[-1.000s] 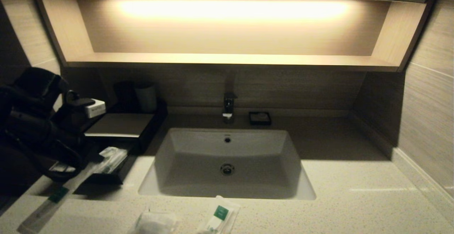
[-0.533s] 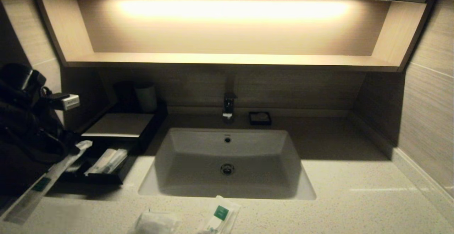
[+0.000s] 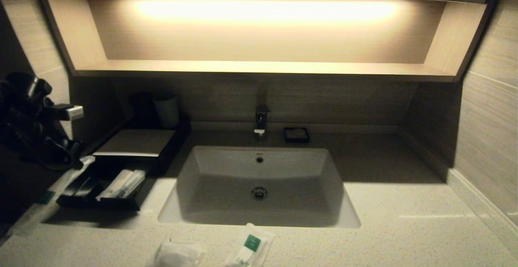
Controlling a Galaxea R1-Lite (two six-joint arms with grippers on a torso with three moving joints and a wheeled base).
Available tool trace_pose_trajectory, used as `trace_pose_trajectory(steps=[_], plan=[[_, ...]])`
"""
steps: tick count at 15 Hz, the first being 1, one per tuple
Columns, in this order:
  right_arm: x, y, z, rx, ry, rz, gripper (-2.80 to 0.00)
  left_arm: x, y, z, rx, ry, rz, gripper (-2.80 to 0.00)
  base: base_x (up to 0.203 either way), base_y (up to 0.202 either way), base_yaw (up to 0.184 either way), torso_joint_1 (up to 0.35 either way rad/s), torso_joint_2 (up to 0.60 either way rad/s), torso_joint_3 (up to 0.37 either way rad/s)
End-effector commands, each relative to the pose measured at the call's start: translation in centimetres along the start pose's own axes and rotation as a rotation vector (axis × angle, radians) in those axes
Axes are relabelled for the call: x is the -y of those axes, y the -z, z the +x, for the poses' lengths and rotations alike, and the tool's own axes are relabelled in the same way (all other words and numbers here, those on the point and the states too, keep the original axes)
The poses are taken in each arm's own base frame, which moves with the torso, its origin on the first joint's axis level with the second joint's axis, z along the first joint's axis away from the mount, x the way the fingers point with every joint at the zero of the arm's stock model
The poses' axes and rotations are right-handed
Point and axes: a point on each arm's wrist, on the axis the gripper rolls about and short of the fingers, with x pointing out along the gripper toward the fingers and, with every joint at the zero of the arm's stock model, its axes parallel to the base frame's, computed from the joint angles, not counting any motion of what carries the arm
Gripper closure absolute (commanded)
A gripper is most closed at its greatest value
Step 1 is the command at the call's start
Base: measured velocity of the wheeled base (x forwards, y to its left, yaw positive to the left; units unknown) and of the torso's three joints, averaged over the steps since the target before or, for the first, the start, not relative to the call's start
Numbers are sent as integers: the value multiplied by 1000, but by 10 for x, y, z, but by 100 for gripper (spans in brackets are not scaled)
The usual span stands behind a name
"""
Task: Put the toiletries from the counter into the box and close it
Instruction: Place the bathroom toiletry into the drawer
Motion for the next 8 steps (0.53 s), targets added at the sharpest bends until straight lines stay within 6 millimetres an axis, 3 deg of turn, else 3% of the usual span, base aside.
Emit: trace_pose_trajectory(steps=[1,8], plan=[[0,0,0,-1,0,0,0,-9,-9,10,-49,-17,-17,0,0,0,0,0,0,0],[0,0,0,-1,0,0,0,-20,-22,24,-170,10,-44,0,0,0,0,0,0,0]])
